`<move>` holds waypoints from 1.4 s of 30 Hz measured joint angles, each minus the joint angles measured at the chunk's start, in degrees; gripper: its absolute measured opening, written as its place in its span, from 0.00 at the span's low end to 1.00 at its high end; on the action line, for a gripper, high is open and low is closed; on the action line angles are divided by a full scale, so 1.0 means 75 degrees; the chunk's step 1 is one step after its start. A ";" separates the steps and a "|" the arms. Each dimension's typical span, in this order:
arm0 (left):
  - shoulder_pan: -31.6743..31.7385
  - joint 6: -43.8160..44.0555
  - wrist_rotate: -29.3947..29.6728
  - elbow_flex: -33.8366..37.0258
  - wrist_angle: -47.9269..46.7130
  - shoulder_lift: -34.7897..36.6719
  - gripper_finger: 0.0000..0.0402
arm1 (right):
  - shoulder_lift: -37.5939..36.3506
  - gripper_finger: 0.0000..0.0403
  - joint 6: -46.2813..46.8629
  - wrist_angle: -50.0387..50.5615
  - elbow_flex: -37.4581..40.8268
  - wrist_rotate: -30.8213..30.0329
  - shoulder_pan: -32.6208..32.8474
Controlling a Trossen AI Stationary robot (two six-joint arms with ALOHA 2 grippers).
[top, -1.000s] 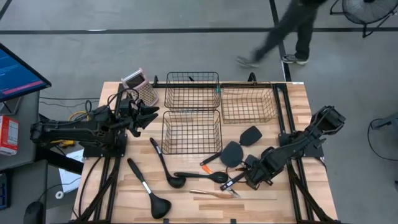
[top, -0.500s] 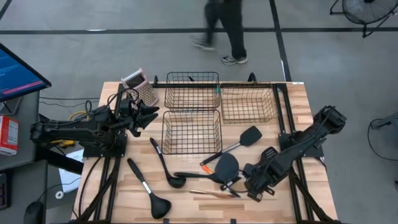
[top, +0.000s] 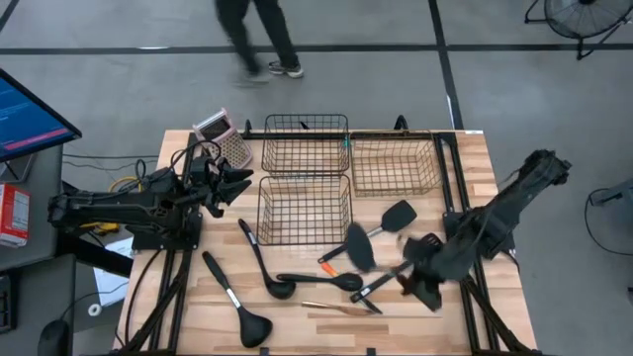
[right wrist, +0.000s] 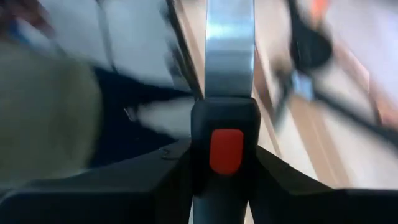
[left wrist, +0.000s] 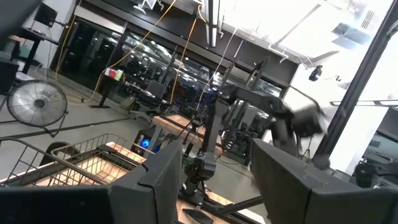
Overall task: Pick & Place Kitchen Items
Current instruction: Put the spatula into the top right wire basket
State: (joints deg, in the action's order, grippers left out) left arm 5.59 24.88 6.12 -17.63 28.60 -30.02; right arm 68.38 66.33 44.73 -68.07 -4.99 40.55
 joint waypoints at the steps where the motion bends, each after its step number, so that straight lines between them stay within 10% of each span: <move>1: -0.0001 0.0000 0.0002 0.0000 0.0000 0.0000 0.44 | -0.0199 0.25 -0.0178 -0.0214 0.0000 -0.0350 -0.0058; 7: 0.0000 0.0000 -0.0001 0.0000 0.0003 0.0003 0.44 | -0.1304 0.25 -0.2201 -0.1921 0.0000 -0.2101 -0.0442; 25: -0.0001 0.0002 0.0001 0.0000 0.0032 0.0002 0.44 | -0.2237 0.25 -0.5495 -0.3743 0.0000 -0.2636 -0.1635; 42: -0.0001 0.0003 0.0001 0.0000 0.0133 0.0002 0.44 | -0.1407 0.25 -0.6443 0.0843 -0.2047 -0.2880 -0.6304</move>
State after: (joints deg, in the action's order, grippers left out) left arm 5.58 24.91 6.12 -17.63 29.60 -30.00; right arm 57.82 18.01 51.05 -83.43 -26.59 -6.74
